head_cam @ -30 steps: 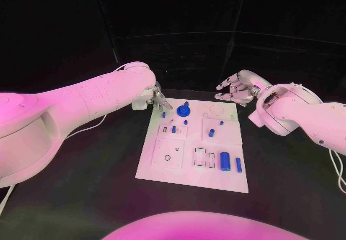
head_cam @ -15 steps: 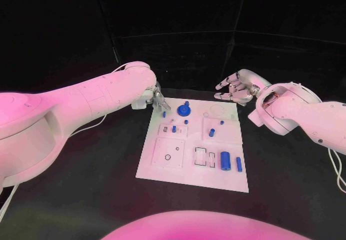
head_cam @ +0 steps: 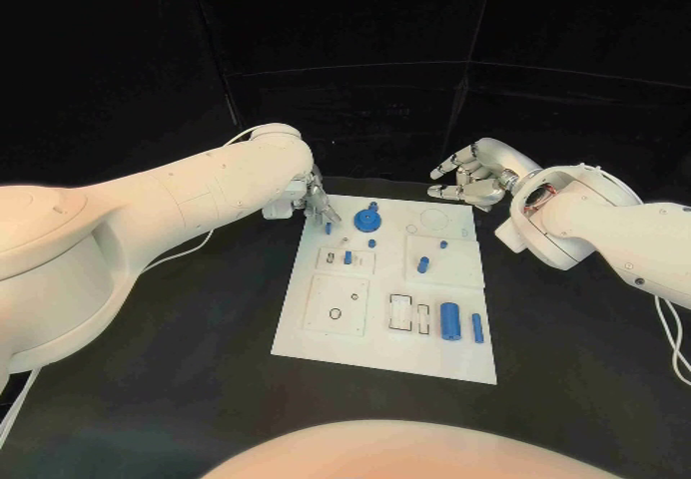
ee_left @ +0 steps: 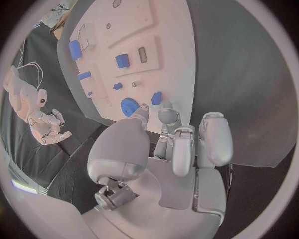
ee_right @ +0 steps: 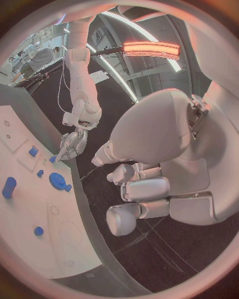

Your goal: Assemble the parts on the task board

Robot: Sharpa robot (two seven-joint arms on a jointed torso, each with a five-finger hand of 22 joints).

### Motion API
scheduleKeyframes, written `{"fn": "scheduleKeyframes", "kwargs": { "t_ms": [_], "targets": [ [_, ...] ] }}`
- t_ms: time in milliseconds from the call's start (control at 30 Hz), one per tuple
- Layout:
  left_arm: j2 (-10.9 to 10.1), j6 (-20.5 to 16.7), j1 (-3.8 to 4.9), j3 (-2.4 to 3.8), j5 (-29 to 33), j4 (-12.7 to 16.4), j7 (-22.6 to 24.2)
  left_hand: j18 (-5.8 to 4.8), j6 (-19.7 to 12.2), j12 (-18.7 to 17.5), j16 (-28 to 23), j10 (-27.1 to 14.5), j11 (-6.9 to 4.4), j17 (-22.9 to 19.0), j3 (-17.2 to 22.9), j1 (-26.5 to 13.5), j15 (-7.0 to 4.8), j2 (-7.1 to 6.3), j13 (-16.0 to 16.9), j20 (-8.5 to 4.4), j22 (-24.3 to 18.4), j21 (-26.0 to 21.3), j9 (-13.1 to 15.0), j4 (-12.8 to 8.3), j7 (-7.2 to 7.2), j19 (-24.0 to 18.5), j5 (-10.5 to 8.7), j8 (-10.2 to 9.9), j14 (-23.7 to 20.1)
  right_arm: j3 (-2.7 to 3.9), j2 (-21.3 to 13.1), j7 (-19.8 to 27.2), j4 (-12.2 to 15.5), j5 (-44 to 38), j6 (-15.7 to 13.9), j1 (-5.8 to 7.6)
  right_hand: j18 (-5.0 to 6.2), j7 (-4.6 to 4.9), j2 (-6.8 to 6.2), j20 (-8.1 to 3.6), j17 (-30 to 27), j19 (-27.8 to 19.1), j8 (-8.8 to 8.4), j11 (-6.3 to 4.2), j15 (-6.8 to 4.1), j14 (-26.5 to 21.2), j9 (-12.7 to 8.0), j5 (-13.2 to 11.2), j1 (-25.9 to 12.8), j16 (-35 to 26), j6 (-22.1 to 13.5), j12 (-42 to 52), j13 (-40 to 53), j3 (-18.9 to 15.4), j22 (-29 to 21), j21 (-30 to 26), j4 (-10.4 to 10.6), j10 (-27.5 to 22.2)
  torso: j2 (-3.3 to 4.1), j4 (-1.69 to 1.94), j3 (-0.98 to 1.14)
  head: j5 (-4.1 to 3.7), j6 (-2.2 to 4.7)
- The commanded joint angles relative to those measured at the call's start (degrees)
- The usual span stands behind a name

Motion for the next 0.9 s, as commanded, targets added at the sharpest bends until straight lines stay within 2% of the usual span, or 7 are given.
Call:
{"fn": "scheduleKeyframes", "kwargs": {
  "t_ms": [33, 900],
  "targets": [
    [0.12, 1.40, 0.07, 0.02, -0.51, -0.06, 1.34, 0.28, 0.42, 0.21, 0.18, -0.29, -0.01, 15.09, -0.47, 0.53, 0.31, -0.03, -0.12, 0.49, -0.09, -0.35, -0.09, -0.07, -0.14, 0.01, -0.04, -0.37, 5.95, 0.04, 0.09, 0.43, 0.04, 0.06, 0.25, 0.10, 0.79, -0.12, -0.01, 0.04, 0.06, 0.17, 0.28, 0.04, -0.27, 2.16, -0.08, 0.01, 0.38, -0.11, -0.40, 0.31, -0.02, -0.06, 0.03, -0.13, 0.38, -0.20, 0.02, 0.01, 0.01, 0.02, -0.03],
    [0.39, 2.37, -0.13, 0.01, -0.51, 0.10, 2.14, 0.28, 0.72, 0.28, 0.18, -0.51, 0.05, 15.09, -0.70, 3.09, 0.38, 1.37, -0.46, 0.57, 0.04, -0.44, -1.35, -1.37, -0.06, 0.00, 0.05, -0.59, 5.95, 0.04, 0.36, 0.33, -0.07, 0.06, 0.42, 0.10, 0.80, -0.12, 0.07, 0.03, 0.07, 0.17, 0.31, 0.04, -0.27, 2.17, -0.08, 0.15, 0.44, -0.12, -0.40, 0.36, 0.01, -0.04, -0.01, -0.16, 0.41, -0.17, 0.02, -0.02, -0.02, -0.08, -0.41]
  ]
}}
